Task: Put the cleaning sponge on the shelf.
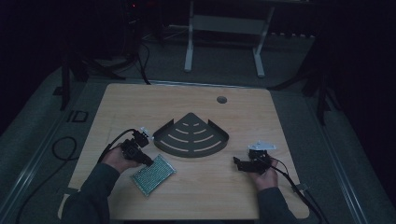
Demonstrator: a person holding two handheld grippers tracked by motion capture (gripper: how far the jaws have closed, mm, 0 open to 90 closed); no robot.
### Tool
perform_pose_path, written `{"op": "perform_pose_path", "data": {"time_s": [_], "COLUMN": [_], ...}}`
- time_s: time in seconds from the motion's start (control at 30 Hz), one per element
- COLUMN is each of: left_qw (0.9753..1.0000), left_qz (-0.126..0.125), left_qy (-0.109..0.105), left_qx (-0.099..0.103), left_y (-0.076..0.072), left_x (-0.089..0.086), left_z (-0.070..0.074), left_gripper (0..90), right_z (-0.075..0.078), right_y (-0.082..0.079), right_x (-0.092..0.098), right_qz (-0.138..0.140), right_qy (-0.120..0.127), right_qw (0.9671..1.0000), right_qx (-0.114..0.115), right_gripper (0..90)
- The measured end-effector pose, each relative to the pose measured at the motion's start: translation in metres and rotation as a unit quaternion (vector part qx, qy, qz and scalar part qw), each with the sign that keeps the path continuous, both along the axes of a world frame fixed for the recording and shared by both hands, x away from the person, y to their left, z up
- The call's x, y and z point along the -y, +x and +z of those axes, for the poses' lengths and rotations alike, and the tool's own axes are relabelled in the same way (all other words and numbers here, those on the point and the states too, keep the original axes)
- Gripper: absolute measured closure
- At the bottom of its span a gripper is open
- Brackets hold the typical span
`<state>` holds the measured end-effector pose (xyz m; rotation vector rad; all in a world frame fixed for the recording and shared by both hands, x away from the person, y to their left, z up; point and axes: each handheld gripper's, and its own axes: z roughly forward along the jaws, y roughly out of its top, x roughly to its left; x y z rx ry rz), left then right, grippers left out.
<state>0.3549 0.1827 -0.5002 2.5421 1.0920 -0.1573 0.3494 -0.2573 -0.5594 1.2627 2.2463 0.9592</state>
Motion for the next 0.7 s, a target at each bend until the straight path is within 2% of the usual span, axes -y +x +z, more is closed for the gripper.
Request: {"op": "perform_pose_path", "data": {"time_s": [0.3, 0.57, 0.7], "left_qw": [0.9999, 0.9997, 0.9996], "left_qz": [0.003, 0.007, 0.01], "left_qy": [0.001, -0.004, 0.003], "left_qx": [-0.016, -0.022, -0.024], "left_y": [0.0028, 0.0041, 0.0062], "left_x": [-0.0015, -0.0041, -0.0045], "left_z": [-0.0044, -0.0066, -0.0101], "left_gripper": [72.7, 70.8, 69.8], "right_z": [0.0, 0.0, 0.0], "right_y": [0.0, 0.0001, 0.0001], "right_x": [0.0, 0.0, 0.0], "right_qz": [0.0, 0.0, 0.0], "right_qy": [0.0, 0.0, 0.0], "right_qw": [1.0, 1.0, 1.0], "right_qx": [0.0, 0.0, 0.0], "right_gripper": [16.4, 16.4, 16.4]}}
